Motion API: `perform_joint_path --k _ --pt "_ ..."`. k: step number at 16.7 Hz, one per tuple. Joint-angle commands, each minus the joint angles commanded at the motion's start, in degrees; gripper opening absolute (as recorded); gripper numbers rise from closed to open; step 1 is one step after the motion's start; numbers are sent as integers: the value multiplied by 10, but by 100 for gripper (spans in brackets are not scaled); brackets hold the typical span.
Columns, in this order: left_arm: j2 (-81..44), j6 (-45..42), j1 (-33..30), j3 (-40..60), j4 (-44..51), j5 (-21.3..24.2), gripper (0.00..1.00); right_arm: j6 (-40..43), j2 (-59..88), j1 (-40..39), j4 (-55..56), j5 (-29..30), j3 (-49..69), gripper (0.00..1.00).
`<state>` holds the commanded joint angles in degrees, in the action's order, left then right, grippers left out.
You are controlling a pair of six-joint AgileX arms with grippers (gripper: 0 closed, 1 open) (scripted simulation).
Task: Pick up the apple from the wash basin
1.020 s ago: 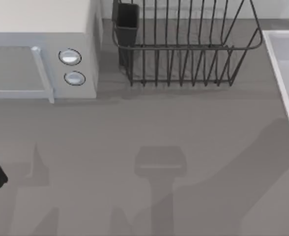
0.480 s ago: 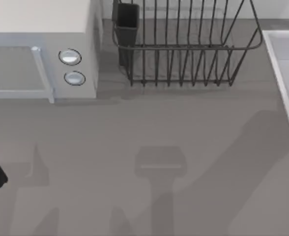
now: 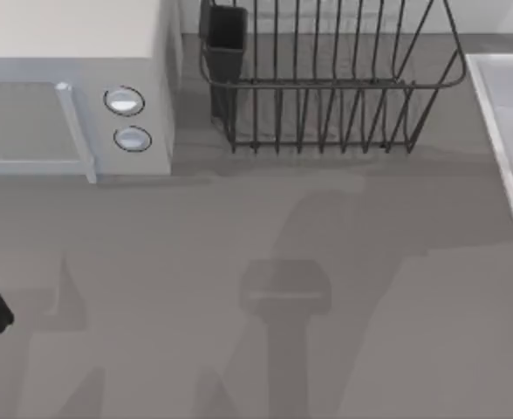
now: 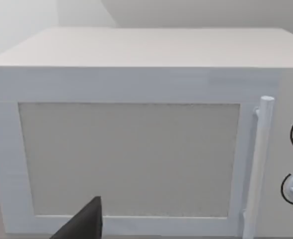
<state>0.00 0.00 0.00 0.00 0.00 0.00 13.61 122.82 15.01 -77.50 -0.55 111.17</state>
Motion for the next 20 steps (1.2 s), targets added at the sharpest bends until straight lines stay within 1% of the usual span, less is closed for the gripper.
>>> perform_joint_path --k 2,4,10,12,14,16,20 --pt "0 0 0 0 0 0 100 0 -20 0 -51 0 40 0" --pt "0 0 0 0 0 0 100 0 -33 0 -77 0 62 0" --pt "0 0 0 0 0 0 100 -2 -34 -3 -79 -1 64 0" --pt "0 0 0 0 0 0 100 -21 -40 -22 -78 0 53 0" --pt "0 0 0 0 0 0 100 -63 -56 -64 -75 0 29 0" --pt "0 0 0 0 0 0 100 -129 -80 -131 -68 1 -8 0" --pt "0 0 0 0 0 0 100 -309 -147 -314 -47 3 -106 0"
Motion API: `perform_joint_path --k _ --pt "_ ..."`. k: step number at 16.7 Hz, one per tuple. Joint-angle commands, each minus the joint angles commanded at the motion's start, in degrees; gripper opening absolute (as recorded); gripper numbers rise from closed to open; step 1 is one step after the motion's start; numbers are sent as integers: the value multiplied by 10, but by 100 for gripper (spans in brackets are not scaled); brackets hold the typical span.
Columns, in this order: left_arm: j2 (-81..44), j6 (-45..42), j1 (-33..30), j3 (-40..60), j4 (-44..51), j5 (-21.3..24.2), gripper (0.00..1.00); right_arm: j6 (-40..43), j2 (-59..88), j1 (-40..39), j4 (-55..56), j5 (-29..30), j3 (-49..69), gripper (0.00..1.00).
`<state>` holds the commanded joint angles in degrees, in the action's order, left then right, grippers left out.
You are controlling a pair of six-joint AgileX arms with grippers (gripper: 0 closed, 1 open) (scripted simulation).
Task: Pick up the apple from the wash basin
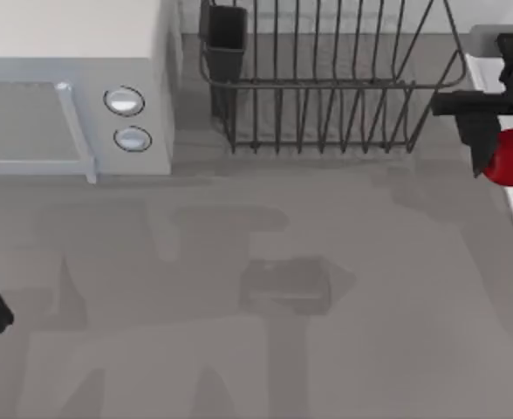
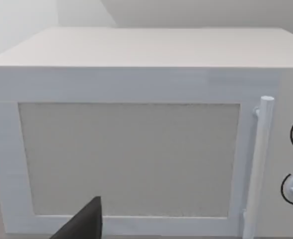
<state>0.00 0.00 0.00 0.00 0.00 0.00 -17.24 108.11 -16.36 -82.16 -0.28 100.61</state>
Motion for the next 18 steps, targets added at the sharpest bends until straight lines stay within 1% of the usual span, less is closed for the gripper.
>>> perform_joint_path --k 2,4,7,9,14,16,18 --pt "0 0 0 0 0 0 100 -91 -37 -93 13 1 -53 0" --pt "0 0 0 0 0 0 100 -166 -71 -168 25 2 -101 0" --pt "0 0 0 0 0 0 100 -234 -110 -236 40 3 -154 0" --pt "0 0 0 0 0 0 100 -248 -120 -250 45 3 -168 0" --pt "0 0 0 0 0 0 100 -249 -117 -248 45 2 -168 0" --pt "0 0 0 0 0 0 100 -249 -114 -249 66 2 -189 0" --pt "0 0 0 0 0 0 100 -249 -106 -249 110 2 -226 0"
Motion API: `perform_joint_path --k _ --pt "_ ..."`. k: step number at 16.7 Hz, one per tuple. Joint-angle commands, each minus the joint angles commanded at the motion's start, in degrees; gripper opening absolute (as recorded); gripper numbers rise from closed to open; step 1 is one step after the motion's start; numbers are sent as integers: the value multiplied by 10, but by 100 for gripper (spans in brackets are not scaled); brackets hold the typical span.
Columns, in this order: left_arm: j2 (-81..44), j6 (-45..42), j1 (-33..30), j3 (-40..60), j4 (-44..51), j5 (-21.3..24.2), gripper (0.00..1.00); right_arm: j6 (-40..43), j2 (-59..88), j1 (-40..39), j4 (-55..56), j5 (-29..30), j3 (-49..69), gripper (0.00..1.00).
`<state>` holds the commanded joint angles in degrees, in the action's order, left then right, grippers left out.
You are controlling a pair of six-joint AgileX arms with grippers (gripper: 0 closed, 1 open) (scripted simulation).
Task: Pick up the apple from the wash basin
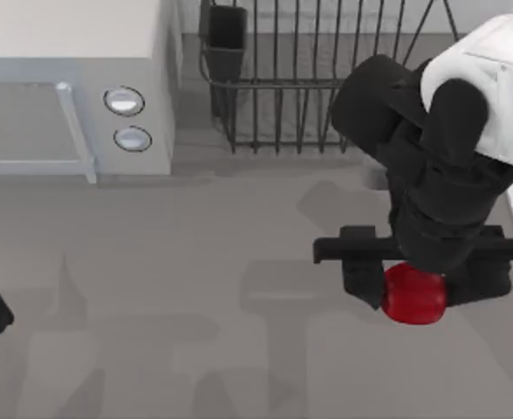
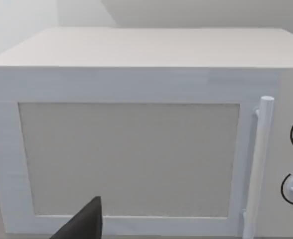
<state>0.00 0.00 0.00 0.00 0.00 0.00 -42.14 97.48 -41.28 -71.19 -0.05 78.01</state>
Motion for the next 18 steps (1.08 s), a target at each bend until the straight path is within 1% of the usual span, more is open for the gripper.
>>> perform_joint_path --k 4,6,11,18 --pt "0 0 0 0 0 0 100 -1 19 -2 129 0 -93 0" --pt "0 0 0 0 0 0 100 -2 28 -3 168 1 -130 0" --pt "0 0 0 0 0 0 100 -3 32 -4 183 1 -145 0" --pt "0 0 0 0 0 0 100 -3 32 -4 183 1 -145 53"
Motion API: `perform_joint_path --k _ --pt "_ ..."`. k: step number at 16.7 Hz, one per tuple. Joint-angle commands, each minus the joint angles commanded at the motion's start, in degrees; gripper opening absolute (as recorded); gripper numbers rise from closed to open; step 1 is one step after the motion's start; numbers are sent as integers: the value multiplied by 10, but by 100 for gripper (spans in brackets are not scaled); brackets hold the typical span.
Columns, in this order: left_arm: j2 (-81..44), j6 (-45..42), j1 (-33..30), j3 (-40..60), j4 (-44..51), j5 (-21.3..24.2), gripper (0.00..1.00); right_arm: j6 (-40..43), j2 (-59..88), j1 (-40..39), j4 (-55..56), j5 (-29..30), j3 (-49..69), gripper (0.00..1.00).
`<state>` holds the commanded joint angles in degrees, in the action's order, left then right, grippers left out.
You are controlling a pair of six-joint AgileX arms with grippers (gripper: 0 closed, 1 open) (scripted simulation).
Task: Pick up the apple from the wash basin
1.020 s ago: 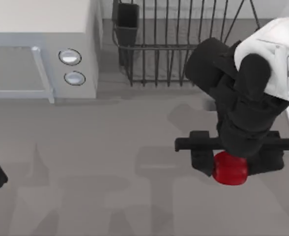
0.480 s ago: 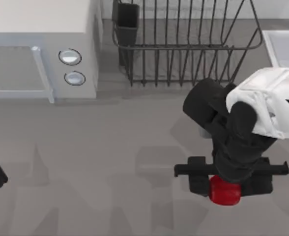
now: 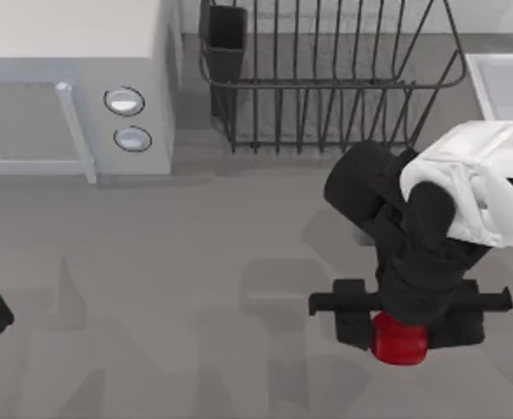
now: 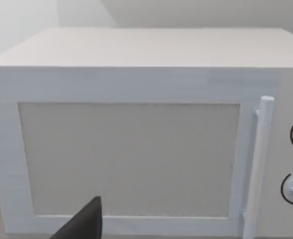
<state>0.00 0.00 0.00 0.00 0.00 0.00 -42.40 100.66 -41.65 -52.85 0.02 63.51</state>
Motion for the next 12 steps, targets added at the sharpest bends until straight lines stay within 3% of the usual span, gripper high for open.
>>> perform_joint_path --k 6,12 --pt "0 0 0 0 0 0 100 0 0 0 0 0 0 98" --pt "0 0 0 0 0 0 100 0 0 0 0 0 0 100"
